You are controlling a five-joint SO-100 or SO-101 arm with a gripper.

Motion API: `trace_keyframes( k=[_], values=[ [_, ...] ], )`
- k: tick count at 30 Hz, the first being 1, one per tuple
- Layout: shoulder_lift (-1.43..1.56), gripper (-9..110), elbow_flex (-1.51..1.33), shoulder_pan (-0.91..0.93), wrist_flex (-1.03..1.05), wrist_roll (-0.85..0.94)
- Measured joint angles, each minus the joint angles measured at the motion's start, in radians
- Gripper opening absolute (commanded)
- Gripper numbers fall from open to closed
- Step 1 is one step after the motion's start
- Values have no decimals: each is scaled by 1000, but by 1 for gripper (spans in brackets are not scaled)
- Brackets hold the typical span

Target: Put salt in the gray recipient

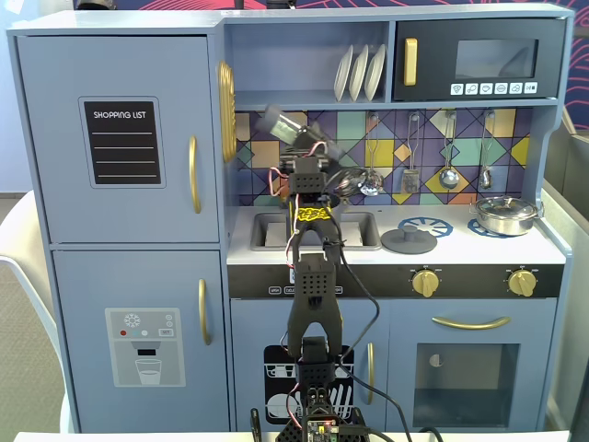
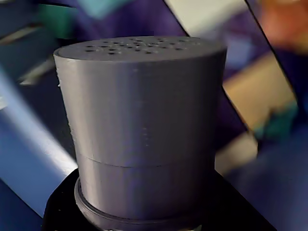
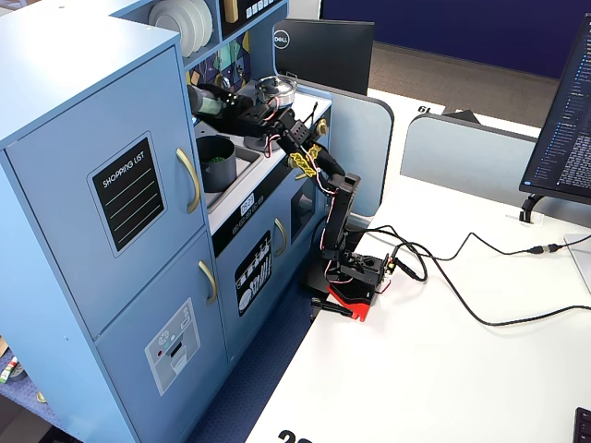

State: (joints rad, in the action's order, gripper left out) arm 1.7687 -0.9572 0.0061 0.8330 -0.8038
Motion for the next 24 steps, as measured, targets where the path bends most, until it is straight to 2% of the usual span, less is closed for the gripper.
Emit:
trace_keyframes(
  k=[6, 12, 14, 21, 24],
  values=[
    [-64, 0, 54, -44, -15, -141],
    [-120, 0, 129, -49, 281, -247],
    [-124, 0, 129, -57, 324, -265],
    [-140, 0, 150, -92, -2, -238],
    [-140, 0, 164, -69, 48, -232]
  ],
)
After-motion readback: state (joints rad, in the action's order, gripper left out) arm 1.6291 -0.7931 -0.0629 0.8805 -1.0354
